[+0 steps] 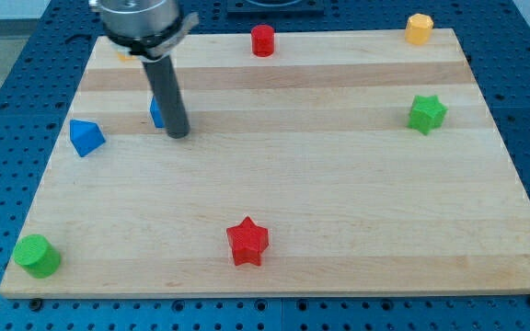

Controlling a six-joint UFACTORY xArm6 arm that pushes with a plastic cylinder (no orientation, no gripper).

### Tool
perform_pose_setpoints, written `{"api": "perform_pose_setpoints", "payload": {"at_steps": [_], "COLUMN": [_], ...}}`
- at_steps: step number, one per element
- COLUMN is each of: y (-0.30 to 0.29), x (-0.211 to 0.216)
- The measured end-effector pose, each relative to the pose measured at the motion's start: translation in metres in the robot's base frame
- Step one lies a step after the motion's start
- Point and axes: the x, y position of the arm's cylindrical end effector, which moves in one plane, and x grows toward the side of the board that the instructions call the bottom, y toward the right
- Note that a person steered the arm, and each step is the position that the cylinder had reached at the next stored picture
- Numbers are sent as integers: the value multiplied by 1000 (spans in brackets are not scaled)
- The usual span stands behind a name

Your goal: Slide the blue cube towards the center

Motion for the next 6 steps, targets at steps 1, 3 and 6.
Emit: {"api": "perform_pose_setpoints", "payload": {"at_steps": [1,3,6], "y": [36,13,-35], "x": [-7,-87,-18]}}
